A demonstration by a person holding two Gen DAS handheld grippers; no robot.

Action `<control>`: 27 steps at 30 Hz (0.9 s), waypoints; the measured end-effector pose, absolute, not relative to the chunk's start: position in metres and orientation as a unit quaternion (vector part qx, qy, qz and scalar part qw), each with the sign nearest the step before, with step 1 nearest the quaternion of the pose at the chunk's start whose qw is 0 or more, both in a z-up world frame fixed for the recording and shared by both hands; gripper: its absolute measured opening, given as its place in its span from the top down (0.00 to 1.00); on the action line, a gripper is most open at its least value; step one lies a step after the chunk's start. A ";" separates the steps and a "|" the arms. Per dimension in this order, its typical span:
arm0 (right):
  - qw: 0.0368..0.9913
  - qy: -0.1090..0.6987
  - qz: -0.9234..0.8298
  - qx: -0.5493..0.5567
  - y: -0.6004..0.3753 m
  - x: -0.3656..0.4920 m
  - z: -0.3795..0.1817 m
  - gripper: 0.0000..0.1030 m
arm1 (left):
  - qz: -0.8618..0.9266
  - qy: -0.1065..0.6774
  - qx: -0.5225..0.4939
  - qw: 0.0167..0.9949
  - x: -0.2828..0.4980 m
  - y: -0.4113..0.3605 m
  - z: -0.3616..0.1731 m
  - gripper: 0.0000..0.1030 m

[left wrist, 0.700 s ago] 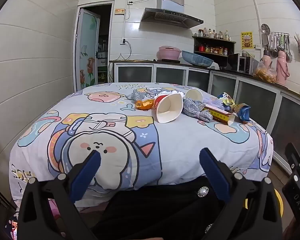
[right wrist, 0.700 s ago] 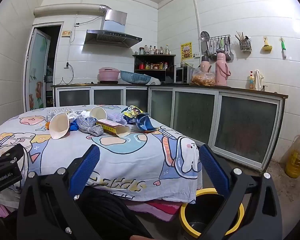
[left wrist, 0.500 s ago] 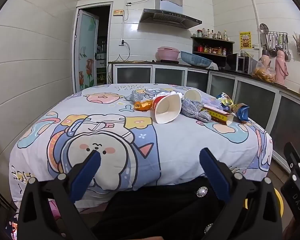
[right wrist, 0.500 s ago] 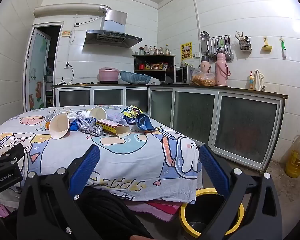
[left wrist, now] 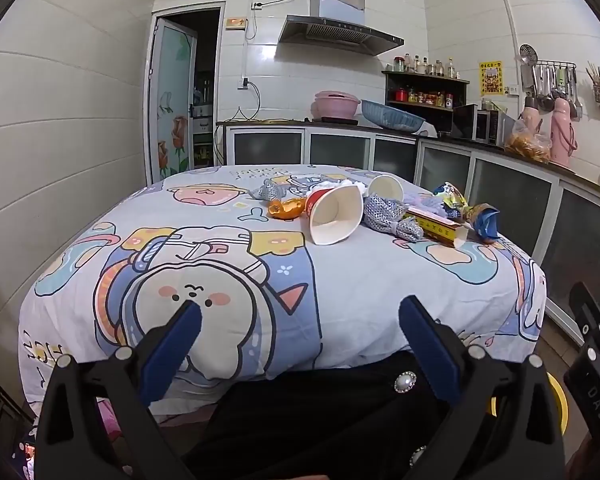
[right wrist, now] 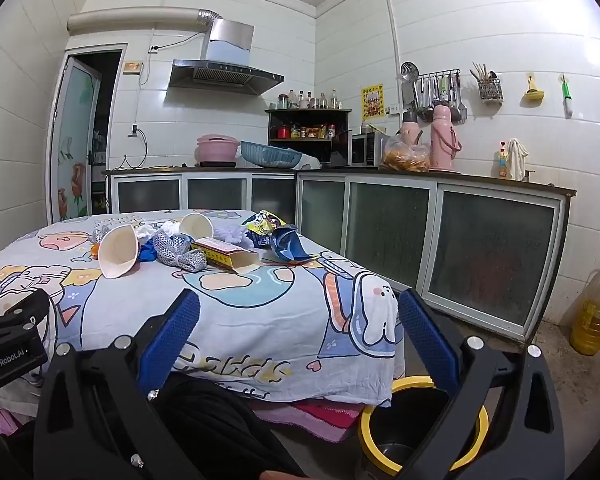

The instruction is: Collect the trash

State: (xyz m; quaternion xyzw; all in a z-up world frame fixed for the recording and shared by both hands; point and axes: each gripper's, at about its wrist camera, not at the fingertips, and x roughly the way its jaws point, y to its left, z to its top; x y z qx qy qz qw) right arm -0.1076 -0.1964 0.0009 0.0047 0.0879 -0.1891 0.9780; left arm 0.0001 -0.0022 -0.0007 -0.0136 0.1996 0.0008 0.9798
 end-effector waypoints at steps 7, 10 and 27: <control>0.978 0.088 -0.189 0.005 -0.196 -0.108 0.001 0.08 | -0.001 0.199 -0.014 0.980 -0.001 -0.002 0.000 0.07; 0.978 0.088 -0.189 0.005 -0.197 -0.107 0.001 0.08 | -0.004 0.198 -0.015 0.980 -0.001 -0.003 -0.001 0.07; 0.978 0.090 -0.189 0.006 -0.198 -0.107 0.000 0.08 | -0.007 0.201 -0.017 0.979 -0.001 -0.004 0.000 0.07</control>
